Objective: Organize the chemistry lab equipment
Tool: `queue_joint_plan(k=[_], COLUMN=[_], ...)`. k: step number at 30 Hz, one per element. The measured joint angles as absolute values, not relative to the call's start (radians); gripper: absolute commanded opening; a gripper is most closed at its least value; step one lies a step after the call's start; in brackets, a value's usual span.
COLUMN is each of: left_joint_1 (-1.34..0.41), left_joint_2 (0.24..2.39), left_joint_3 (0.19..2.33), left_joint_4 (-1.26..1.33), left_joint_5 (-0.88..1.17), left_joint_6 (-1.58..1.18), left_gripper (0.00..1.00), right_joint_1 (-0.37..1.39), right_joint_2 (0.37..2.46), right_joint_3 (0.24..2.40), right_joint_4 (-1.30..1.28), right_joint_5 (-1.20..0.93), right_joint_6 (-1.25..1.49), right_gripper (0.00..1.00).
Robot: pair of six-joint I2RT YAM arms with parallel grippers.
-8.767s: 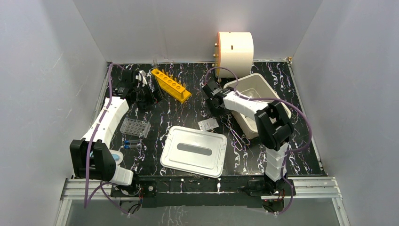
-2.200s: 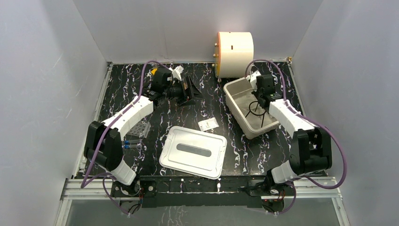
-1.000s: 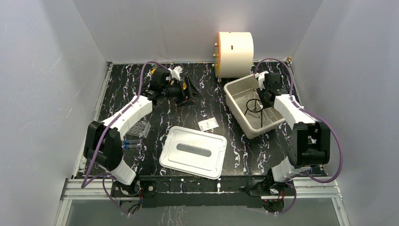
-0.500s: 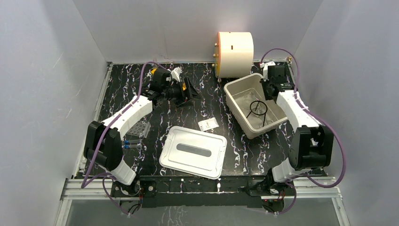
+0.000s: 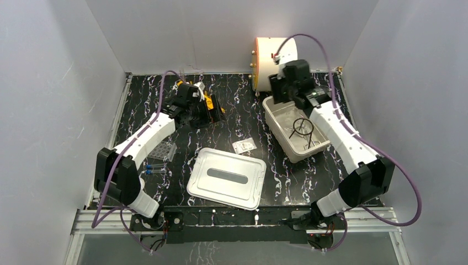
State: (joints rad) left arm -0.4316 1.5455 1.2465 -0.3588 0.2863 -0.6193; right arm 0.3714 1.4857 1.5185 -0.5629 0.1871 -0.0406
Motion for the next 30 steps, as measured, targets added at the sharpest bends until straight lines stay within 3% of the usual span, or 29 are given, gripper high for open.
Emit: queue_joint_plan(k=[5, 12, 30], left_joint_1=[-0.409, -0.320, -0.315], left_joint_2=[1.522, 1.512, 1.490], left_joint_3=[1.251, 1.203, 1.136], left_joint_4=[-0.445, -0.514, -0.524], left_joint_5=[0.175, 0.163, 0.172], left_joint_6=[-0.610, -0.661, -0.697], left_gripper=[0.98, 0.98, 0.91], right_joint_1=[0.572, 0.703, 0.742], right_joint_2=[1.500, 1.619, 1.896], right_joint_3=[1.512, 1.458, 1.378], right_joint_4=[-0.551, -0.537, -0.531], right_joint_5=[0.127, 0.135, 0.155], right_joint_6=[0.043, 0.168, 0.382], right_gripper=[0.63, 0.64, 0.64])
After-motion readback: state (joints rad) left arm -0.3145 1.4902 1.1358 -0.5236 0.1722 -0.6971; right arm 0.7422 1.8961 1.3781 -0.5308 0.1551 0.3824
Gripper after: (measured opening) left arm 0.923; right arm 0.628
